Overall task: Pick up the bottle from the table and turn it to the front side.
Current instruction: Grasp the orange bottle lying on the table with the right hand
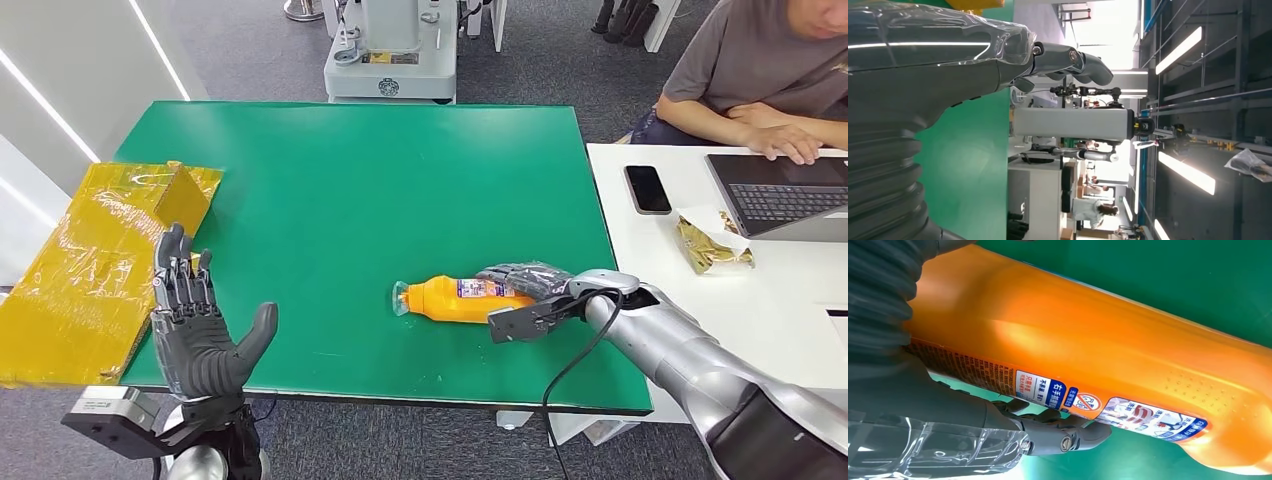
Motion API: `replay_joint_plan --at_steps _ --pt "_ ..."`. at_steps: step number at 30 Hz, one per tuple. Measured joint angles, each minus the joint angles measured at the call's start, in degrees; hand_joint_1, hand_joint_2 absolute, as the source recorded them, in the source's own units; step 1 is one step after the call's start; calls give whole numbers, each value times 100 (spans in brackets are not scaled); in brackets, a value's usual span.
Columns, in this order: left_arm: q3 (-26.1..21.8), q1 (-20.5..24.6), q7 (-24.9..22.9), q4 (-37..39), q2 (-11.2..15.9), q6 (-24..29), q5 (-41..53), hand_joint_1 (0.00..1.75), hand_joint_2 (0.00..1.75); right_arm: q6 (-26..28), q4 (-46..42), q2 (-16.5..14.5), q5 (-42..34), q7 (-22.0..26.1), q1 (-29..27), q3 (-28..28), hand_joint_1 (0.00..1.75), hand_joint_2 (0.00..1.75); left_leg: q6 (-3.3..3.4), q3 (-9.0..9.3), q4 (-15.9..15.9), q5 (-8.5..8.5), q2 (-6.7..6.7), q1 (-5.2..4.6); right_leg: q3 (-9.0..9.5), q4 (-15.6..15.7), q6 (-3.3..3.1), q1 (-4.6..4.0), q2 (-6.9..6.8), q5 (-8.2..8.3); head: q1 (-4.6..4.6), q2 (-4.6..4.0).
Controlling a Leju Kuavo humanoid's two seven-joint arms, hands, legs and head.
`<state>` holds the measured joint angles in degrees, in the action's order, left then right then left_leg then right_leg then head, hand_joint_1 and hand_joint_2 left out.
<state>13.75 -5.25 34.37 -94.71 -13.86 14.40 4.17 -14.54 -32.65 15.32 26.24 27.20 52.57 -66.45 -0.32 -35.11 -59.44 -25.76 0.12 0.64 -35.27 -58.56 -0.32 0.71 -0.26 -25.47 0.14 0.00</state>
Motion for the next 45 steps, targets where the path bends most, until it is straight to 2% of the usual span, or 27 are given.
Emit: replay_joint_plan --at_steps 2,3,6,7,8,26,32,40,45 --pt "0 12 19 21 -1 0 0 0 175 5 9 1 1 18 -1 2 5 175 0 0 0 0 0 0 0 0 0 0 0 0 0 0" --pt "-1 21 31 34 -2 0 0 0 175 5 15 1 1 32 -1 4 26 175 0 0 0 0 0 0 0 0 0 0 0 0 -1 0" --pt "-4 45 57 66 -2 0 0 0 175 4 37 1 1 81 -1 16 144 175 0 0 0 0 0 0 0 0 0 0 0 0 0 0" --pt "-7 50 61 74 -2 0 0 0 175 4 43 1 1 92 -1 21 165 175 0 -1 0 0 0 0 0 0 0 0 0 0 0 0" --pt "-10 54 62 80 -2 0 0 0 175 8 47 1 1 99 -1 27 171 175 0 -1 0 0 0 0 0 0 0 0 0 0 0 0" --pt "-115 -19 62 80 -4 65 14 0 175 201 50 -52 19 186 2 92 175 175 0 -2 1 0 -1 0 1 -2 0 0 -1 0 0 0" --pt "-128 -89 62 48 -2 139 62 0 175 952 -30 -73 113 114 -84 262 175 175 0 -3 1 0 -2 0 1 -1 0 0 -2 0 1 0" --pt "-131 -171 67 -25 -3 252 70 0 175 2012 -420 -175 251 -42 -459 898 175 175 0 -4 2 0 -3 0 0 -1 1 0 -3 -1 0 0" --pt "-131 -195 69 -38 -4 275 70 0 175 2198 -613 -217 257 -63 -611 1211 175 175 0 -4 2 0 -3 1 1 -1 1 -1 -3 -1 0 0"
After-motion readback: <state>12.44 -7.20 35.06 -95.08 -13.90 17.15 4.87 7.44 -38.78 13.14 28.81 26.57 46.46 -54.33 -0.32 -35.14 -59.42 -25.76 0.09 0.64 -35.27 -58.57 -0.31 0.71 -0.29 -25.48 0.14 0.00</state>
